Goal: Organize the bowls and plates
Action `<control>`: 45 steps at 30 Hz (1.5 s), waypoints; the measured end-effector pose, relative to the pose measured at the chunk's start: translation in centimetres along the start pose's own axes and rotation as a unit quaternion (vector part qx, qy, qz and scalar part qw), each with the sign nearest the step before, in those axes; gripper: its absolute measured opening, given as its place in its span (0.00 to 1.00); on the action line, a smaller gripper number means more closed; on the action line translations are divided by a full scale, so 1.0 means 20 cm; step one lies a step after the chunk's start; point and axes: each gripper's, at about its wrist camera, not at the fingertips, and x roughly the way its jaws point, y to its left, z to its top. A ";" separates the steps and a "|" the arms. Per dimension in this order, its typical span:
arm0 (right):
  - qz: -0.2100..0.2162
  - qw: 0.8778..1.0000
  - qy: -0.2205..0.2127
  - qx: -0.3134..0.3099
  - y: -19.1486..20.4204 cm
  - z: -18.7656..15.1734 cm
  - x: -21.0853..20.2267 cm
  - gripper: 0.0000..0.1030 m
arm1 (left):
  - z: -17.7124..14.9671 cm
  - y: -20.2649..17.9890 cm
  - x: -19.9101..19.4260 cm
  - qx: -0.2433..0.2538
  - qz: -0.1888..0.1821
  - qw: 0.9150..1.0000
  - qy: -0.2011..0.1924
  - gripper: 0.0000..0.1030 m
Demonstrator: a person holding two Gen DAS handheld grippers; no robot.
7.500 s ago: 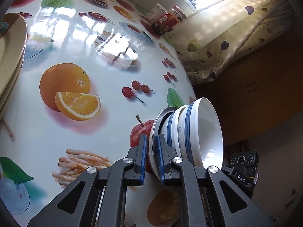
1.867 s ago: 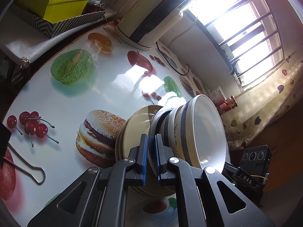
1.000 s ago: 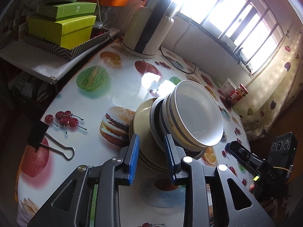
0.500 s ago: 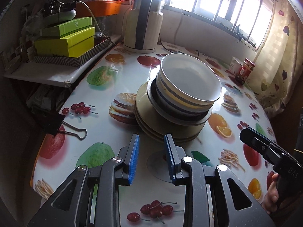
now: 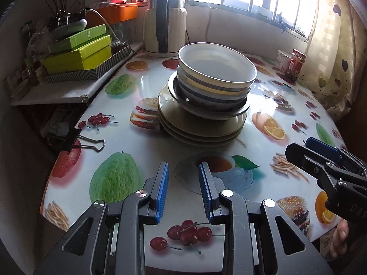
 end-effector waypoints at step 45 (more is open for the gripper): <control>-0.099 0.992 0.074 0.003 0.02 -0.20 0.19 0.73 | -0.14 -0.01 0.14 0.004 0.009 0.998 0.054 0.27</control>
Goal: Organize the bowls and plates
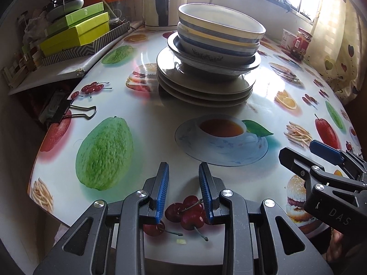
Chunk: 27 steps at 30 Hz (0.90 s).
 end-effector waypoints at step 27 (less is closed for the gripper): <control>-0.029 0.999 0.016 -0.012 0.02 -0.01 0.05 0.80 | 0.00 -0.03 0.02 0.011 0.008 1.000 -0.001 0.40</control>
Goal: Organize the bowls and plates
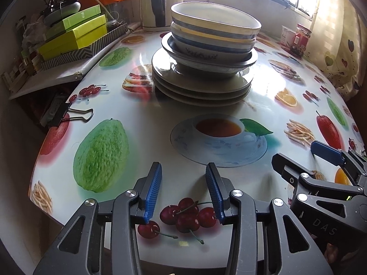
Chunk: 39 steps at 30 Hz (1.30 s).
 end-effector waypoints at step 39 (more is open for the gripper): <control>-0.024 1.000 0.003 -0.007 0.01 -0.01 0.01 0.83 | 0.00 0.00 0.00 -0.001 0.001 1.000 -0.001 0.43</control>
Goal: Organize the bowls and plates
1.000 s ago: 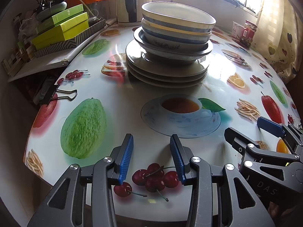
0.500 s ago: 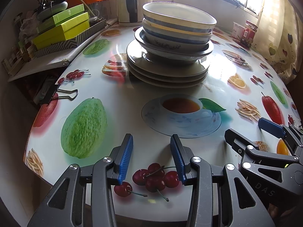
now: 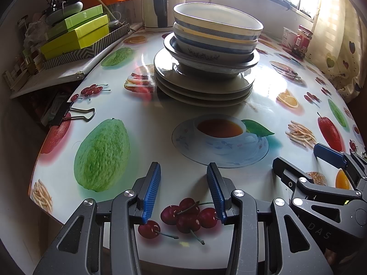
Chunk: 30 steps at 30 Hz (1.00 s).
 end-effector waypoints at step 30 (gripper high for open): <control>-0.007 1.000 -0.002 -0.002 0.01 0.01 0.00 0.84 | 0.00 0.02 0.01 -0.009 0.008 1.000 -0.003 0.57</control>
